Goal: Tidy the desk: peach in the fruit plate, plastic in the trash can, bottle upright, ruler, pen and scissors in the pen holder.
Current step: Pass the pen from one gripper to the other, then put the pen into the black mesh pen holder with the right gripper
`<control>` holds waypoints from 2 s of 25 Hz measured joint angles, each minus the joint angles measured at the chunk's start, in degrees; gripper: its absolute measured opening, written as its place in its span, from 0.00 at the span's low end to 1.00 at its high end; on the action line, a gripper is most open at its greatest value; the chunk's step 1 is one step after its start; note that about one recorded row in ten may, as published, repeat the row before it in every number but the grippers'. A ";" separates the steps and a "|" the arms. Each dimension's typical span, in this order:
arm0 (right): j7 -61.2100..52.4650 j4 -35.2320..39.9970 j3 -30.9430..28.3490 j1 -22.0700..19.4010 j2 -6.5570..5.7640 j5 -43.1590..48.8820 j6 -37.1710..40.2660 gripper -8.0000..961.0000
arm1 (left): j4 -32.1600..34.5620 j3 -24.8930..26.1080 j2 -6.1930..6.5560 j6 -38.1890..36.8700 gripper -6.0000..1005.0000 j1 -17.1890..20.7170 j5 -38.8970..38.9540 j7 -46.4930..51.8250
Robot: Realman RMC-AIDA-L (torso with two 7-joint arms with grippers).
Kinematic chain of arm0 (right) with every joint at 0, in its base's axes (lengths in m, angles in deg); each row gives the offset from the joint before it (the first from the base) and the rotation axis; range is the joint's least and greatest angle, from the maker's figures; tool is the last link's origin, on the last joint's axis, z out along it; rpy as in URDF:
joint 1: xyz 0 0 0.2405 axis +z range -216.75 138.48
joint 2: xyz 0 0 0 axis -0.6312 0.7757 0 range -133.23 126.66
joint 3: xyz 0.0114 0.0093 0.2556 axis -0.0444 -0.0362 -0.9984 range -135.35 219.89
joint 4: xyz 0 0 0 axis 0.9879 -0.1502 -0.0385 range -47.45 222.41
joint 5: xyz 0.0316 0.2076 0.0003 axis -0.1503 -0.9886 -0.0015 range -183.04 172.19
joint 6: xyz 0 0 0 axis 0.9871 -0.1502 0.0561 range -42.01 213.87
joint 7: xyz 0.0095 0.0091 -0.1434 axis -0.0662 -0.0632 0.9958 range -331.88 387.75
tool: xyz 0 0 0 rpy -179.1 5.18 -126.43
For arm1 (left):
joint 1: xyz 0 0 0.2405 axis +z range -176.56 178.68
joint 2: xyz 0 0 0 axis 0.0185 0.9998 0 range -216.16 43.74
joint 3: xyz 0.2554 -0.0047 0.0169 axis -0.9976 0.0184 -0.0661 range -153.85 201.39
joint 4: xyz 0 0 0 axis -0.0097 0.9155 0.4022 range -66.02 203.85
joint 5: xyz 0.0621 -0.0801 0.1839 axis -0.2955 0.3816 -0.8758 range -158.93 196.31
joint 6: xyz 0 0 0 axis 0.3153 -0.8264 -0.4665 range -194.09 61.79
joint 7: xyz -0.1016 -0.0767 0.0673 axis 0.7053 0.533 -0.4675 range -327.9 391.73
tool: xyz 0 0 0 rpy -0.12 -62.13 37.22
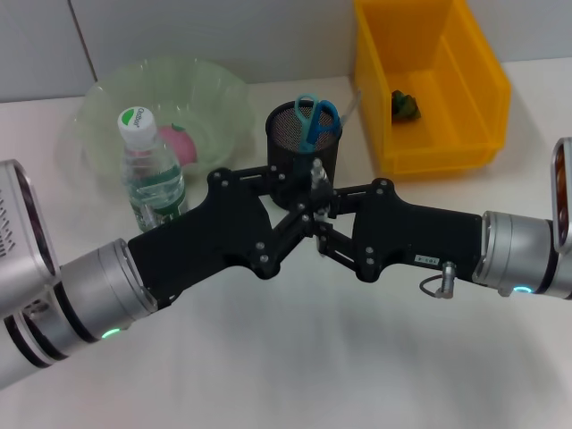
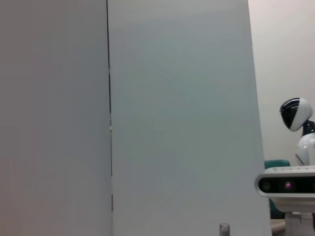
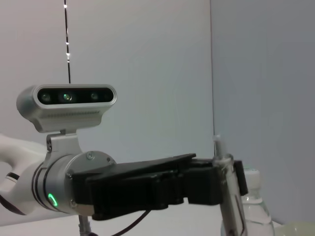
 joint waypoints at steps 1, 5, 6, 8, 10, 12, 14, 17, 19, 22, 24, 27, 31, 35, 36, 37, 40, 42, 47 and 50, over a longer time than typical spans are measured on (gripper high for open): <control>0.01 0.00 0.00 -0.02 0.01 0.00 0.00 0.19 | -0.01 -0.05 0.00 0.06 0.24 0.00 0.82 -0.05; 0.03 0.01 0.02 -0.07 0.03 0.08 -0.05 0.17 | -0.03 -0.14 0.00 0.04 0.25 0.06 1.75 -0.29; 0.04 0.06 0.13 -0.13 0.03 0.20 -0.06 0.17 | 0.05 -0.14 0.00 -0.08 0.25 0.17 1.83 -0.61; 0.04 0.10 0.25 -0.16 0.03 0.20 -0.08 0.16 | 0.09 -0.14 0.00 -0.16 0.26 0.21 1.85 -0.75; 0.05 0.13 0.42 -0.19 0.03 0.10 -0.12 0.16 | 0.09 -0.15 0.00 -0.20 0.31 0.24 1.89 -0.83; 0.07 0.17 0.43 -0.21 0.03 0.02 -0.14 0.16 | 0.05 -0.16 0.00 -0.20 0.36 0.23 1.91 -0.84; 0.08 0.24 0.12 -0.38 0.03 -0.06 -0.26 0.15 | 0.03 0.11 -0.01 -0.24 0.40 0.48 2.11 -0.85; 0.12 0.33 -0.76 -0.82 -0.09 -2.31 -1.91 0.15 | 0.04 0.37 0.28 -0.49 0.41 1.45 3.29 -0.85; 0.73 0.61 -1.02 -1.09 -0.17 -5.40 -2.42 0.16 | -0.01 0.38 0.72 -0.89 0.43 2.49 3.24 -0.71; 3.41 0.92 -1.01 -1.12 -0.21 -11.91 -2.22 0.16 | -0.44 0.44 1.81 -1.44 0.44 5.42 2.75 -0.70; 5.36 0.53 -0.79 -0.29 -0.11 -16.67 -2.74 0.16 | -1.42 0.79 2.52 -1.65 0.45 7.67 2.70 -1.69; 8.49 -1.63 -0.49 2.87 -0.01 -21.41 -5.87 0.16 | -4.18 2.45 3.04 -1.96 0.51 10.53 2.65 -3.97; 14.23 -7.19 -0.75 10.32 0.26 -24.00 -16.11 0.16 | -6.69 4.37 2.98 -2.34 0.58 11.79 2.63 -4.89; 16.11 -10.40 -0.34 13.63 0.30 -24.99 -21.13 0.16 | -7.41 4.79 2.85 -2.42 0.65 11.91 2.62 -5.22; 16.14 -11.31 -0.28 14.42 0.30 -24.97 -22.63 0.16 | -7.64 4.90 2.79 -2.49 0.67 11.93 2.62 -5.41; 16.14 -11.61 -0.28 14.57 0.30 -24.94 -23.08 0.16 | -7.80 4.90 2.67 -2.56 0.81 11.54 2.61 -5.42; 16.03 -12.23 -0.27 14.61 0.29 -24.91 -23.45 0.16 | -7.96 4.91 2.62 -2.58 0.81 11.21 2.61 -5.42; 15.91 -12.60 -0.27 14.39 0.29 -24.89 -23.58 0.16 | -8.00 4.90 2.59 -2.58 0.81 11.02 2.61 -5.42; 15.89 -13.23 -0.29 13.67 0.29 -24.89 -24.51 0.16 | -8.08 4.90 2.60 -2.58 0.81 10.60 2.61 -5.11; 15.96 -13.58 -0.40 13.40 0.29 -24.91 -25.83 0.16 | -8.10 4.91 2.61 -2.58 0.81 10.51 2.61 -5.07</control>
